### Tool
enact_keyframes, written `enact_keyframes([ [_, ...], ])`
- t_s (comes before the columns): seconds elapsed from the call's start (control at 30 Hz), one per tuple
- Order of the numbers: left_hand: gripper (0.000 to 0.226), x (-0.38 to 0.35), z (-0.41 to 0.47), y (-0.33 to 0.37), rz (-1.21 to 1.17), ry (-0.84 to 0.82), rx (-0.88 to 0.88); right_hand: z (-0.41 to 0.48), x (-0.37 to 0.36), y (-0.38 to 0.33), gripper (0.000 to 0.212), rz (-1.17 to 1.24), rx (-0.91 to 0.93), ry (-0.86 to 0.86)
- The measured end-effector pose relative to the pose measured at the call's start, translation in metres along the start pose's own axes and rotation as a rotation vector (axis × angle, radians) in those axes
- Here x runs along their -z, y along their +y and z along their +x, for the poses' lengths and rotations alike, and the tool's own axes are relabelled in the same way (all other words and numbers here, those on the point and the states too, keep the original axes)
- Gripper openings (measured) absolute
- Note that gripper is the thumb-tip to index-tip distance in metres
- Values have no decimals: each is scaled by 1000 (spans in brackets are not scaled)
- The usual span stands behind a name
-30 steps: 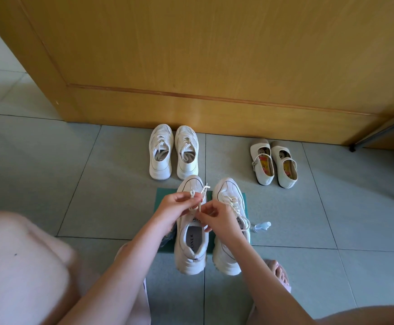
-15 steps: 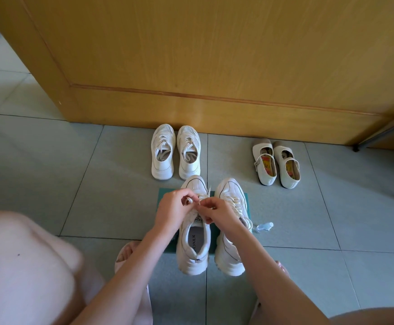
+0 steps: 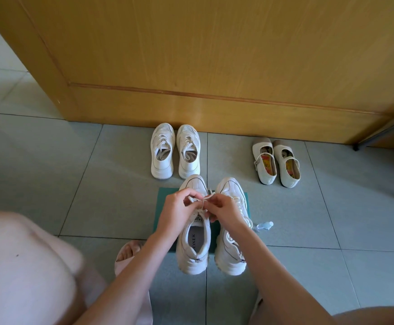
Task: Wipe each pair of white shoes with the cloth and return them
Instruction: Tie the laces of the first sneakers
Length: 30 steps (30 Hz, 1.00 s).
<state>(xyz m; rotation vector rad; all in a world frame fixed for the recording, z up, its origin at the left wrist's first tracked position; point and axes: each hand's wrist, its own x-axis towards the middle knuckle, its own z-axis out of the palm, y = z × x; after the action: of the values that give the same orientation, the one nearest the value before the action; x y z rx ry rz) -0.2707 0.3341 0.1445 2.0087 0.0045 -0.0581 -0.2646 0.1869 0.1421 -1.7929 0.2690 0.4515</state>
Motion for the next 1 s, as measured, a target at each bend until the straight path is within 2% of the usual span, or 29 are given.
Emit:
enact_keyframes([
  [0.17, 11, 4, -2, -9, 118, 118, -68, -3, 6, -3, 6, -121, -62, 37],
  [0.23, 11, 7, -4, -10, 148, 187, -37, -4, 8, -5, 8, -288, -82, 69],
  [0.3, 12, 13, -5, -12, 119, 239, 18, -6, 13, -9, 10, -566, -94, 137],
  [0.37, 8, 18, -6, -12, -13, 221, 141, -9, 18, -13, 13, -775, -113, 198],
  [0.53, 6, 25, -8, -22, -222, 201, 376, -16, 19, -15, 16, -998, -89, 252],
  [0.7, 7, 32, -7, -29, -281, 210, 471, -17, 26, -19, 14, -1052, -29, 296],
  [1.0, 9, 36, -7, -32, -187, 185, 438, -19, 32, -20, 10, -1005, -46, 302],
])
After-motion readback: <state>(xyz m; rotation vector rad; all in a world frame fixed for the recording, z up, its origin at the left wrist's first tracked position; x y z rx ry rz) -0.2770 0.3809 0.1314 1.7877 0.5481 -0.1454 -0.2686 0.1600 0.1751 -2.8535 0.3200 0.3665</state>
